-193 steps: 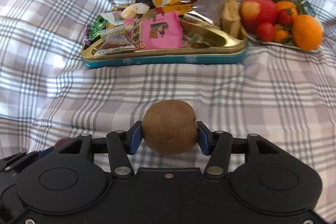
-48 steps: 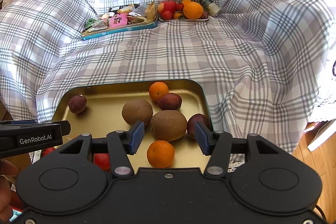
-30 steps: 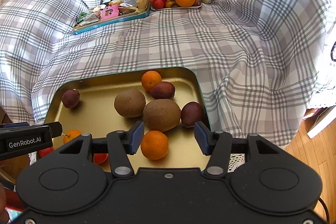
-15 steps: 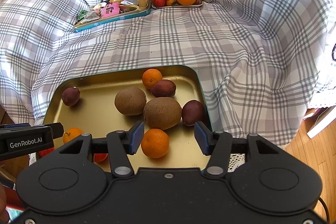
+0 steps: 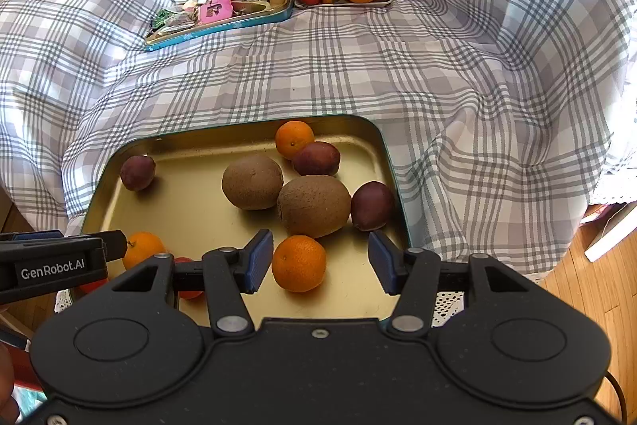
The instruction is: Organize fruits
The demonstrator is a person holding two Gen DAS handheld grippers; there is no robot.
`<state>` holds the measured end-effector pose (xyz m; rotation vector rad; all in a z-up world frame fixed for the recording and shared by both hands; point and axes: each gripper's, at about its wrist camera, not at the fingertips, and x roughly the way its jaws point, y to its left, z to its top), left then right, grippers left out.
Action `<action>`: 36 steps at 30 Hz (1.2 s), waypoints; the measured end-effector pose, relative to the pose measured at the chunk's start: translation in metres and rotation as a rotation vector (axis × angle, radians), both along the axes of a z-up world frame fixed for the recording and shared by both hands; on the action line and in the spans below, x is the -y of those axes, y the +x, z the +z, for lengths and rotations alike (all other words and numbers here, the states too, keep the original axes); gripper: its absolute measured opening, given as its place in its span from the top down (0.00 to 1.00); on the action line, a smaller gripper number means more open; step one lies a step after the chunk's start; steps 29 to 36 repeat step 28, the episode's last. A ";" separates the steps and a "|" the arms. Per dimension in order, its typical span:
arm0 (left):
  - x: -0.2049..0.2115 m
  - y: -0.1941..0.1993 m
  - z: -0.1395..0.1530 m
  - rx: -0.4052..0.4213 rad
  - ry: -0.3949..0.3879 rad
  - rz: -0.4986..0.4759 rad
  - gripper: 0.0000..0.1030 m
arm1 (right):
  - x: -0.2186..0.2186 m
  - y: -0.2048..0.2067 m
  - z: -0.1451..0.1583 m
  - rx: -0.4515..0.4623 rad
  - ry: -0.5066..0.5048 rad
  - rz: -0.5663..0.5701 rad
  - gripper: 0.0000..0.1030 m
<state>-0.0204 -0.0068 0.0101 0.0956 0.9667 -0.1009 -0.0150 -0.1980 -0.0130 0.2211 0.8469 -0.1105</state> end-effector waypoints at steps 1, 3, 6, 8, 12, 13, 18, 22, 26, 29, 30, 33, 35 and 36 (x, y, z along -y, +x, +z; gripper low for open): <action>0.000 0.000 0.000 -0.002 -0.002 0.000 0.34 | 0.000 0.000 0.000 -0.001 0.001 0.001 0.42; -0.001 0.001 -0.001 -0.007 -0.007 0.001 0.34 | 0.000 0.000 -0.001 -0.005 0.006 0.003 0.42; -0.001 0.001 -0.002 -0.017 -0.013 0.003 0.34 | 0.000 0.001 -0.003 -0.017 0.021 0.007 0.42; -0.002 0.002 -0.004 -0.025 -0.016 0.001 0.34 | 0.000 0.002 -0.005 -0.027 0.030 0.009 0.42; -0.001 0.002 -0.005 -0.034 -0.016 -0.001 0.34 | -0.001 0.002 -0.007 -0.035 0.034 0.012 0.42; -0.001 0.002 -0.005 -0.034 -0.016 -0.001 0.34 | -0.002 0.002 -0.006 -0.034 0.033 0.012 0.42; -0.001 0.002 -0.008 -0.043 -0.017 -0.004 0.34 | -0.004 0.002 -0.007 -0.033 0.025 0.018 0.42; -0.002 0.003 -0.011 -0.054 -0.021 -0.007 0.34 | -0.006 0.003 -0.008 -0.039 0.020 0.026 0.42; -0.002 0.004 -0.014 -0.063 -0.030 -0.017 0.34 | -0.007 0.004 -0.012 -0.051 0.018 0.033 0.42; -0.001 0.003 -0.013 -0.059 -0.031 -0.022 0.34 | -0.007 0.005 -0.013 -0.056 0.017 0.032 0.42; -0.001 0.003 -0.013 -0.059 -0.031 -0.022 0.34 | -0.007 0.005 -0.013 -0.056 0.017 0.032 0.42; -0.001 0.003 -0.013 -0.059 -0.031 -0.022 0.34 | -0.007 0.005 -0.013 -0.056 0.017 0.032 0.42; -0.001 0.003 -0.013 -0.059 -0.031 -0.022 0.34 | -0.007 0.005 -0.013 -0.056 0.017 0.032 0.42; -0.001 0.003 -0.013 -0.059 -0.031 -0.022 0.34 | -0.007 0.005 -0.013 -0.056 0.017 0.032 0.42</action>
